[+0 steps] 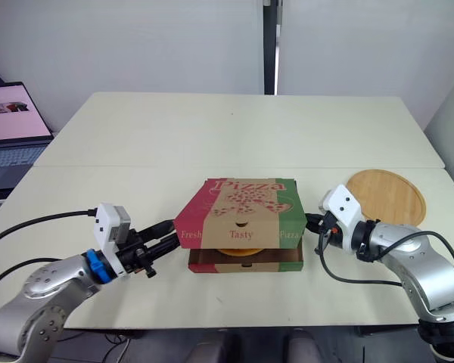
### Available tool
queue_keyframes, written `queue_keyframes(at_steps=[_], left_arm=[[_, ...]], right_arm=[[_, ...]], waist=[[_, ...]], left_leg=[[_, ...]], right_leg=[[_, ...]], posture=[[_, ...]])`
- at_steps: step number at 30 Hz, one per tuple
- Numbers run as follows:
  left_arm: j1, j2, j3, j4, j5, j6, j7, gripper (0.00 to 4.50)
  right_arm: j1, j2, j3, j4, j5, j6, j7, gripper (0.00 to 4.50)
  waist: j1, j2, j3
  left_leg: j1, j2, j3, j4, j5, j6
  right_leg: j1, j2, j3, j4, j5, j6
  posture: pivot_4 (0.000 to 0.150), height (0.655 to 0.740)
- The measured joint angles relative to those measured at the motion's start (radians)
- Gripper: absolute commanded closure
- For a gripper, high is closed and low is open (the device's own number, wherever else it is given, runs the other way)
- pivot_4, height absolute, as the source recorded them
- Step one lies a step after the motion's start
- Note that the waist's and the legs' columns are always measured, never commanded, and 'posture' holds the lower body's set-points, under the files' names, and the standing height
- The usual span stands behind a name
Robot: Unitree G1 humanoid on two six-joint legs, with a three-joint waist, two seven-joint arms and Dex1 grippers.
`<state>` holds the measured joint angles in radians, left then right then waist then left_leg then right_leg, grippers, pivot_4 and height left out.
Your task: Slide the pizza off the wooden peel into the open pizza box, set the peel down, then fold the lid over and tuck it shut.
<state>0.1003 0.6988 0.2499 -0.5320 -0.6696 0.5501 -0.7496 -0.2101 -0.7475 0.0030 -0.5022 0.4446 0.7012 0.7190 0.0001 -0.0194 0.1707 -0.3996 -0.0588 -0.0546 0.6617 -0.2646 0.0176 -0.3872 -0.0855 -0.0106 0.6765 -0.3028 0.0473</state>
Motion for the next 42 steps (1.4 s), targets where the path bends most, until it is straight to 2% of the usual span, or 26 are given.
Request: queue_keyframes(at_steps=[4, 8, 12, 15, 16, 21, 30, 37, 42], left_arm=[[-0.028, 0.079, 0.027, -0.005, -0.043, 0.060, -0.033, 2.42], [-0.074, 0.213, 0.090, 0.034, -0.158, 0.180, -0.117, 2.42], [-0.068, 0.319, 0.137, 0.130, -0.210, 0.263, -0.234, 3.36], [-0.131, 0.315, 0.133, 0.224, -0.211, 0.275, -0.250, 4.28], [-0.166, 0.308, 0.131, 0.252, -0.208, 0.271, -0.243, 4.45], [-0.279, 0.243, 0.066, 0.281, -0.166, 0.243, -0.219, 4.45], [-0.348, 0.141, -0.071, 0.316, -0.046, 0.169, -0.196, 4.45], [-0.316, 0.137, -0.107, 0.336, 0.028, 0.125, -0.218, 4.45], [-0.334, 0.140, -0.095, 0.359, 0.034, 0.119, -0.224, 4.45]], right_arm=[[0.000, 0.000, 0.000, 0.010, -0.007, -0.017, 0.007, 4.50], [-0.002, 0.000, 0.009, 0.020, -0.026, -0.028, 0.017, 4.50], [-0.012, 0.000, 0.017, 0.026, -0.030, -0.029, 0.023, 4.50], [-0.029, -0.001, 0.020, 0.026, -0.030, -0.025, 0.024, 4.50], [-0.040, 0.000, 0.021, 0.026, -0.030, -0.021, 0.025, 4.50], [-0.058, -0.001, 0.023, 0.026, -0.029, -0.010, 0.030, 4.50], [-0.064, -0.017, 0.039, 0.034, -0.065, -0.037, 0.051, 4.50], [-0.043, -0.019, 0.040, 0.041, -0.091, -0.068, 0.065, 4.50], [-0.037, -0.019, 0.042, 0.048, -0.110, -0.086, 0.069, 4.50]], waist=[[0.000, 0.000, 0.000], [-0.004, 0.000, 0.000], [-0.005, 0.001, 0.001], [-0.002, 0.001, 0.001], [-0.002, 0.001, 0.001], [-0.001, 0.001, 0.001], [-0.004, 0.001, 0.001], [-0.003, 0.001, 0.001], [-0.002, 0.000, 0.001]], left_leg=[[0.000, 0.000, 0.000, 0.000, 0.000, 0.000], [0.000, 0.000, 0.000, 0.000, 0.000, 0.000], [0.000, 0.000, 0.000, -0.001, 0.000, 0.000], [0.000, 0.000, 0.000, 0.000, 0.000, 0.000], [0.000, 0.000, -0.001, 0.000, 0.000, 0.000], [0.000, 0.000, 0.000, -0.001, 0.000, 0.000], [0.000, 0.000, 0.000, -0.001, 0.000, 0.000], [0.000, 0.000, 0.000, -0.001, 0.000, 0.000], [0.000, 0.000, 0.000, 0.000, 0.000, 0.000]], right_leg=[[0.000, 0.000, 0.000, 0.000, 0.000, 0.000], [-0.001, 0.000, 0.000, 0.000, 0.000, 0.000], [-0.001, 0.000, 0.000, 0.001, -0.001, -0.001], [-0.001, 0.000, -0.001, 0.001, -0.001, -0.001], [-0.001, 0.000, -0.001, 0.001, -0.001, -0.001], [-0.001, -0.001, -0.001, 0.001, 0.000, -0.001], [-0.001, 0.000, 0.000, 0.002, 0.000, -0.001], [-0.001, 0.000, 0.000, 0.002, 0.000, -0.001], [-0.001, 0.000, -0.001, 0.002, 0.000, -0.001]], posture=[[0.150, 0.7281], [0.150, 0.7281], [0.150, 0.7281], [0.150, 0.7281], [0.150, 0.7281], [0.150, 0.7281], [0.150, 0.7281], [0.150, 0.7281], [0.150, 0.7281]])
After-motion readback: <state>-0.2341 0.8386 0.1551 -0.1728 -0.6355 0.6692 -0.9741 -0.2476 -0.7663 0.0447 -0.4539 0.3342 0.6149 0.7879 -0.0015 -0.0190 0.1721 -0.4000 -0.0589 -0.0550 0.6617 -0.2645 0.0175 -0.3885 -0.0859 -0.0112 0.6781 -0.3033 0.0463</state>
